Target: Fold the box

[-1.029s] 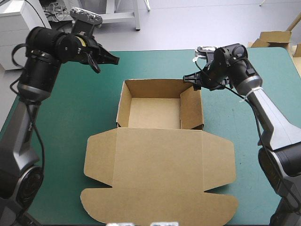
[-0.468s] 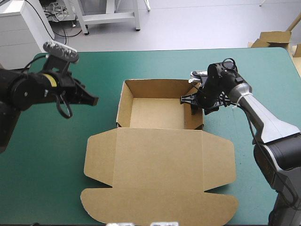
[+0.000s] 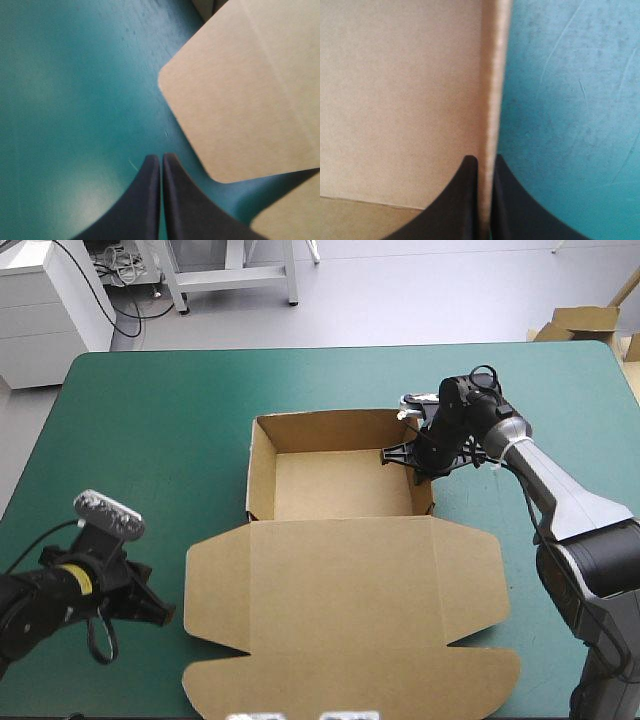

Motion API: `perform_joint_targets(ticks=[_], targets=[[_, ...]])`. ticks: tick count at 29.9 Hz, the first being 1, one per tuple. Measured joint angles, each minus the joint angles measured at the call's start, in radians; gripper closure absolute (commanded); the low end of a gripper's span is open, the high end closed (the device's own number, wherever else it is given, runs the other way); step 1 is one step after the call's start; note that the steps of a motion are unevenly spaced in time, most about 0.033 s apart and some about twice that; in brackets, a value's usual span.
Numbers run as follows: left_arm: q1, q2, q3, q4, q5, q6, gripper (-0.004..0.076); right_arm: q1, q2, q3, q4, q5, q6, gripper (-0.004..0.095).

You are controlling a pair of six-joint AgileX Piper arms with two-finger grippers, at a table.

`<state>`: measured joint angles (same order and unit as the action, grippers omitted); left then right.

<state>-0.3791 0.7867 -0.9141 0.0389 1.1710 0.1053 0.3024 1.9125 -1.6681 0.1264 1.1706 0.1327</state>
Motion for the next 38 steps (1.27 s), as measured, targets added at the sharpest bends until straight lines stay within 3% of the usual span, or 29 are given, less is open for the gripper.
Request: perform_joint_targets(ticks=[7, 12, 19, 30, 33, 36, 38], targets=[[0.000, -0.245, 0.279, 0.000, -0.001, 0.000, 0.0731, -0.020, 0.000, -0.013, -0.012, 0.010, -0.008, 0.0928], [0.000, -0.387, 0.381, 0.000, -0.001, 0.000, 0.0731, -0.107, -0.024, -0.030, -0.045, 0.012, -0.006, 0.0929], [0.000, -0.497, 0.395, 0.000, 0.000, -0.003, 0.0731, -0.364, -0.069, -0.035, -0.075, 0.012, -0.049, 0.0928], [0.000, -0.503, 0.395, 0.000, 0.000, -0.003, 0.0731, -0.791, -0.078, -0.035, -0.134, 0.015, -0.112, 0.0912], [0.000, -0.503, 0.395, 0.000, 0.000, -0.003, 0.0731, -0.848, -0.079, -0.035, -0.140, 0.017, -0.102, 0.0773], [0.000, -0.503, 0.396, 0.000, 0.000, -0.003, 0.0731, -0.869, -0.079, -0.035, -0.146, 0.019, -0.070, 0.0561], [0.000, -0.503, 0.396, 0.000, 0.000, -0.003, 0.0731, -0.869, -0.080, -0.035, -0.146, 0.019, -0.062, 0.0510]])
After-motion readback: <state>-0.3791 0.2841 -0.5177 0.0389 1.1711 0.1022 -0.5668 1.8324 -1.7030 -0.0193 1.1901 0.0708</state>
